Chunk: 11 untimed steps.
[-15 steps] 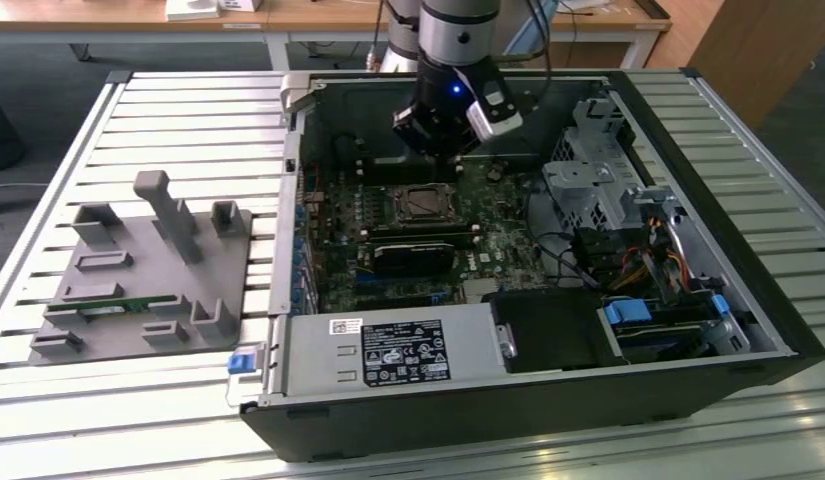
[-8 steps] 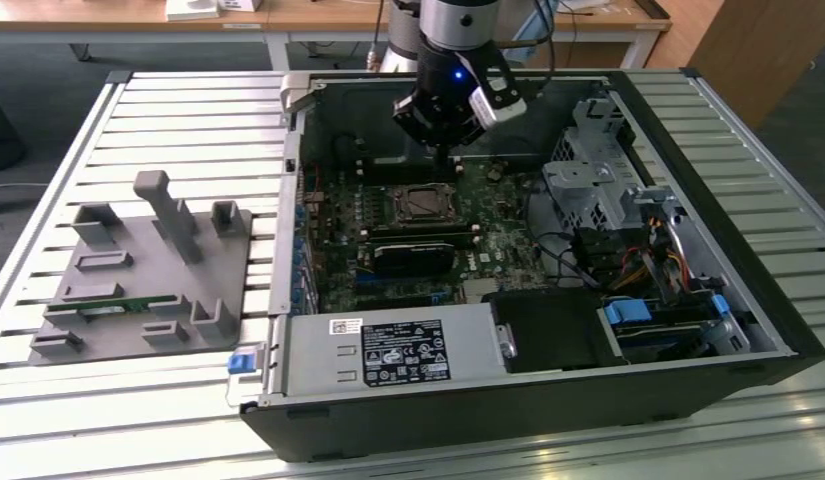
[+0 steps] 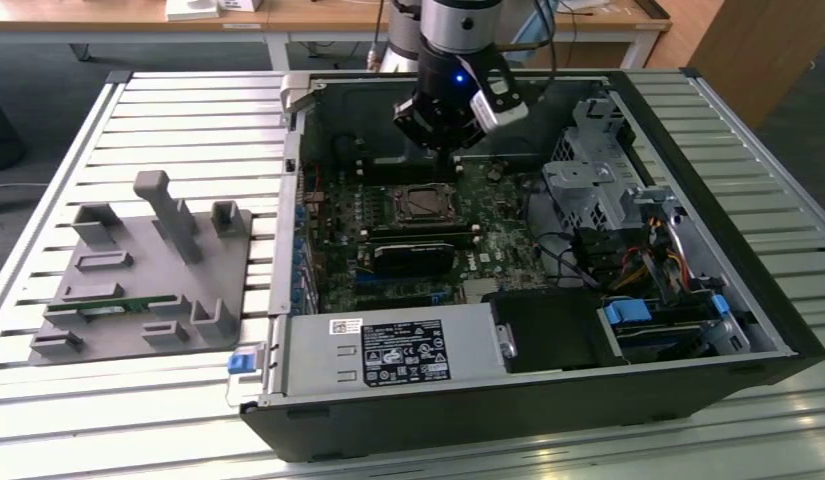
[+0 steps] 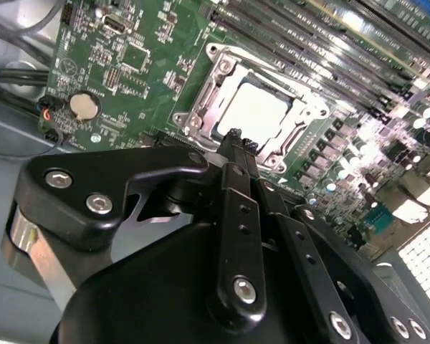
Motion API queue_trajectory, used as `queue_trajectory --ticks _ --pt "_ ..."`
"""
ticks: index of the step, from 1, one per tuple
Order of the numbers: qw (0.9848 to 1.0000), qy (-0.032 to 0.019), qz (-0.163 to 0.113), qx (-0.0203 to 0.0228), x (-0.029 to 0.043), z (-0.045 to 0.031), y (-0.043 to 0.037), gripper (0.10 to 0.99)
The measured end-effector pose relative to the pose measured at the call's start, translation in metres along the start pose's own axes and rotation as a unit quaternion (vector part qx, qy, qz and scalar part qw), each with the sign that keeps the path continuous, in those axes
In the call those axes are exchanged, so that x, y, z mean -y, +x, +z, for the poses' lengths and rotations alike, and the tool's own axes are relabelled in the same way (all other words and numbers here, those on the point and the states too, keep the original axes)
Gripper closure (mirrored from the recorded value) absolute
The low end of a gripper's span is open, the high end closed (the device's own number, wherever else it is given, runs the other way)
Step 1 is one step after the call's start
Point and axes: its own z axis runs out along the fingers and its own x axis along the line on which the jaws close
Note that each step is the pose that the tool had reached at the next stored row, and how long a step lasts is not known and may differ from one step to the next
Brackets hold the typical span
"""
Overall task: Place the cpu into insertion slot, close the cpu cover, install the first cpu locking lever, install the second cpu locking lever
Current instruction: 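Install the second cpu locking lever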
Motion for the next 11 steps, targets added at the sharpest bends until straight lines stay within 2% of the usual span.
queue_trajectory --ticks 11 --pt "1.0000 0.0001 0.000 -0.0012 0.0167 0.0012 -0.0009 0.980"
